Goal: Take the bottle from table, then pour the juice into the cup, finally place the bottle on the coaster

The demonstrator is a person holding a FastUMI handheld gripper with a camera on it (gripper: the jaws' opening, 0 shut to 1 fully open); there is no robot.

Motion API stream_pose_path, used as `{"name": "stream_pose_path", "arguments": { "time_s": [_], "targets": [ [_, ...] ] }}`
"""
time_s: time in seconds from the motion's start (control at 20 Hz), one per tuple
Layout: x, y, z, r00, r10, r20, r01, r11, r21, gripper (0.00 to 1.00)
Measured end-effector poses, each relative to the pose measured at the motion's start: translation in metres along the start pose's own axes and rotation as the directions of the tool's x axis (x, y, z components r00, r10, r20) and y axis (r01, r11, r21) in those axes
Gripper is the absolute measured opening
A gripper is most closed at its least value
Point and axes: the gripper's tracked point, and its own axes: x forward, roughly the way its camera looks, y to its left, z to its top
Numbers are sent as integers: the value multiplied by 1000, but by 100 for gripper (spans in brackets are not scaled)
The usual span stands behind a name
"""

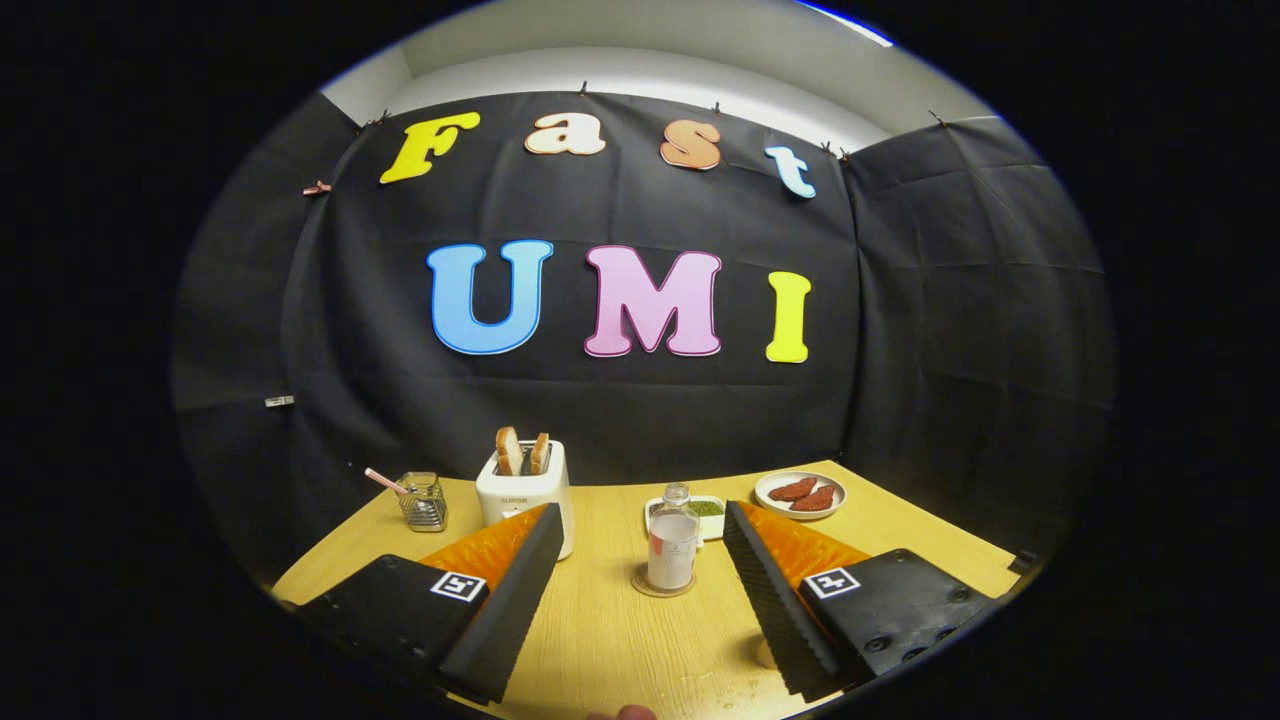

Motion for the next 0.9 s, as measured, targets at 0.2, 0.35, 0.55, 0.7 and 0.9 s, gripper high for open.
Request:
{"name": "stream_pose_path", "arguments": {
  "time_s": [0.2,0.35,0.55,0.7,0.9],
  "targets": [
    [-11,-14,14,1000,19,4,-19,1000,-14,99],
    [-19,-25,28,999,34,26,-33,999,-5,99],
    [-30,-39,34,999,41,29,-41,999,24,99],
    [-39,-53,33,999,40,27,-41,999,32,99],
    [-39,-57,27,998,59,13,-60,998,15,99]
  ]
}}
